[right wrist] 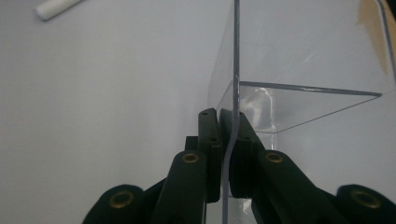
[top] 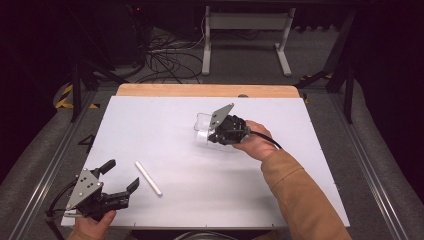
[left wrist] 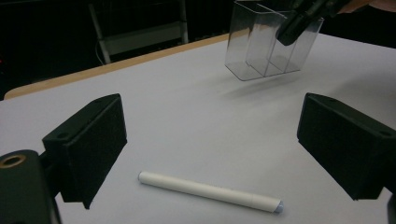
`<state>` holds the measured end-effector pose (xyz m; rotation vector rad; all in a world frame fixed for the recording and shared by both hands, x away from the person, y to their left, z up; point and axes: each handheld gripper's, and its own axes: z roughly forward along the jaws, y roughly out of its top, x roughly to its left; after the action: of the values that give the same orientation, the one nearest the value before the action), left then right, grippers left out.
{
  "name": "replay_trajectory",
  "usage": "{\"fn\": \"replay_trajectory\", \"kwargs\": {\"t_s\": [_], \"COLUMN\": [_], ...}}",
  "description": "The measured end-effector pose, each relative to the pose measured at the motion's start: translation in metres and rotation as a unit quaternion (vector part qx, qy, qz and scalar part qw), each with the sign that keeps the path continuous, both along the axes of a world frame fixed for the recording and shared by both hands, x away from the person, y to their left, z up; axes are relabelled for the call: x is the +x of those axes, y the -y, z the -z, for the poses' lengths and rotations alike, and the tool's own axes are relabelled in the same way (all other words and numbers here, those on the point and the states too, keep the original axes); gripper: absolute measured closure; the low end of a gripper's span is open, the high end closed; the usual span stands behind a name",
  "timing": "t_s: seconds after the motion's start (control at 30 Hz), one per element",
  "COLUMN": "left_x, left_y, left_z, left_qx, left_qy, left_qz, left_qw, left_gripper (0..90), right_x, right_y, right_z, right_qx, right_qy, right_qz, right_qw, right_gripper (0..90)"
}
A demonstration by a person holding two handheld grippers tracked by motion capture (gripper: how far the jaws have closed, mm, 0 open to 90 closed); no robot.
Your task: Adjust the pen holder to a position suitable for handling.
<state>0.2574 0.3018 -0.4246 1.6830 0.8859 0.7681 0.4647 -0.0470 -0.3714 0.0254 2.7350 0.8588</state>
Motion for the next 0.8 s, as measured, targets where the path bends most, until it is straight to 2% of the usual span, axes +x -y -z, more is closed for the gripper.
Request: {"fn": "replay_trajectory", "kwargs": {"t_s": [0.13, 0.3, 0.8], "left_x": [0.0, 0.0, 0.0], "left_y": [0.001, 0.001, 0.001], "left_z": [0.0, 0.0, 0.0], "left_qx": [0.001, -0.001, 0.0], "left_qy": [0.001, 0.001, 0.0], "left_qz": [0.0, 0.0, 0.0], "left_qw": [1.0, 1.0, 1.0], "left_gripper": [9.0, 9.0, 8.9], "right_x": [-0.014, -0.024, -0.026], "right_y": [-0.005, -0.008, -0.018], "right_z": [0.002, 0.008, 0.022], "right_qx": [-0.022, -0.034, -0.036], "right_qy": [-0.013, -0.026, -0.041], "right_qz": [-0.031, -0.054, -0.058], "right_qw": [0.9992, 0.9976, 0.9968], "right_gripper": [86.0, 85.9, 85.7]}}
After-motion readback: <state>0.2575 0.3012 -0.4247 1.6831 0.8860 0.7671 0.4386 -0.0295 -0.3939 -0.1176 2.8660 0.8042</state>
